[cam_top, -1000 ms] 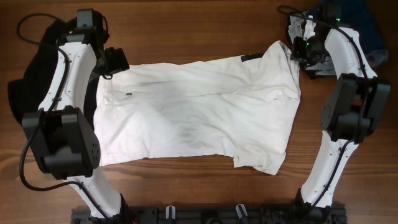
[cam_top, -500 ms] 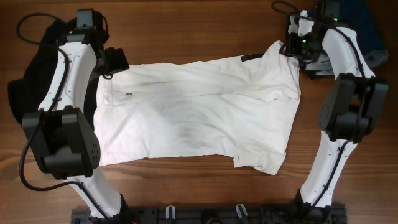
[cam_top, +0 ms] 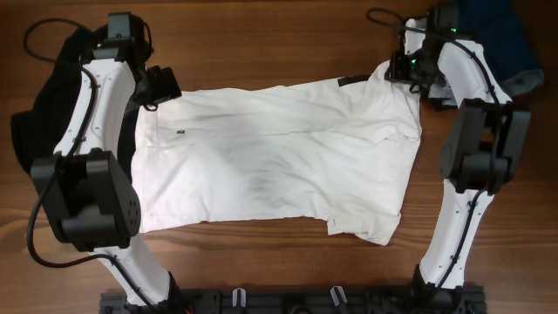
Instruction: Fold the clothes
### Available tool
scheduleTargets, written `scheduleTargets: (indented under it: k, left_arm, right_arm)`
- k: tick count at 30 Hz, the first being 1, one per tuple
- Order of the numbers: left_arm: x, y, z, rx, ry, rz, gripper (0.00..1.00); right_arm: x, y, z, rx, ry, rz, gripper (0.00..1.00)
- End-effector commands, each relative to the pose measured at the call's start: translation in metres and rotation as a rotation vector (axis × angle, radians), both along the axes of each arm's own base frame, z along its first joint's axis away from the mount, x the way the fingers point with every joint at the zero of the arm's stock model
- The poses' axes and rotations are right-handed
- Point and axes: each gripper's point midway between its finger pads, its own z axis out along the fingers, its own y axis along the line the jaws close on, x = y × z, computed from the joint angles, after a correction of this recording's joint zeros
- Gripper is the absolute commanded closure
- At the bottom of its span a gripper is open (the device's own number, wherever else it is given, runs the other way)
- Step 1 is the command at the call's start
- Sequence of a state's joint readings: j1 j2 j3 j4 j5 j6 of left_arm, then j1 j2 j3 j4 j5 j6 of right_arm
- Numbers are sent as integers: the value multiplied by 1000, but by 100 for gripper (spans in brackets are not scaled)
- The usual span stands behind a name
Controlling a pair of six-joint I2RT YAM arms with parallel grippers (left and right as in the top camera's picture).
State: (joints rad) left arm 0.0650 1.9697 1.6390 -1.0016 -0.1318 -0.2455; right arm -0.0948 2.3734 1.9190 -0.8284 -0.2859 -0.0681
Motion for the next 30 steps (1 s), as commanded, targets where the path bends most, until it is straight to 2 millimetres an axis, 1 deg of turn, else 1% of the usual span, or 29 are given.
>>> scheduleTargets:
  k: [1, 4, 6, 9, 11, 13, 14, 16, 19, 21, 23, 26, 27, 28, 29, 30]
  left_arm:
    - [-1, 0, 0, -8, -2, 4, 0]
    - [-1, 0, 0, -8, -2, 4, 0]
    - [-1, 0, 0, -8, -2, 4, 0]
    - [-1, 0, 0, -8, -2, 4, 0]
    - [-1, 0, 0, -8, -2, 4, 0]
    - [-1, 1, 0, -8, -2, 4, 0]
    - [-1, 1, 0, -8, -3, 3, 0]
    - [-1, 1, 0, -8, -3, 4, 0]
    - [-1, 1, 0, -8, -3, 4, 0]
    - [-1, 1, 0, -8, -3, 4, 0]
    - [-1, 1, 0, -8, -3, 5, 0]
    - [-1, 1, 0, -8, -3, 4, 0]
    - [-1, 1, 0, -8, -3, 4, 0]
    - [-1, 1, 0, -8, -3, 4, 0]
    - [-1, 1, 0, -8, -3, 4, 0]
    - [-1, 1, 0, -8, -3, 4, 0]
  right_arm:
    - [0, -2, -9, -1, 16, -21, 96]
    - [0, -2, -7, 5, 21, -39, 96]
    - [-1, -2, 2, 8, 16, -51, 96]
    - [0, -4, 24, 14, -8, -80, 96]
    - [-2, -5, 47, 15, -30, -101, 96]
    - [-7, -12, 61, -17, -27, -146, 96]
    - [-14, -18, 66, -50, -10, -174, 96]
    - [-26, -28, 68, -105, 29, -193, 96]
    - [-46, -39, 61, -157, 113, -212, 96]
    - [-63, -46, 52, -170, 190, -221, 96]
    - [-68, -50, 50, -169, 215, -229, 96]
    - [-69, -53, 48, -169, 221, -236, 96]
    - [-69, -54, 48, -169, 220, -237, 85]
    - [-68, -56, 48, -173, 216, -240, 55]
    - [-67, -57, 48, -178, 211, -242, 39]
    - [-64, -58, 49, -179, 200, -245, 27]
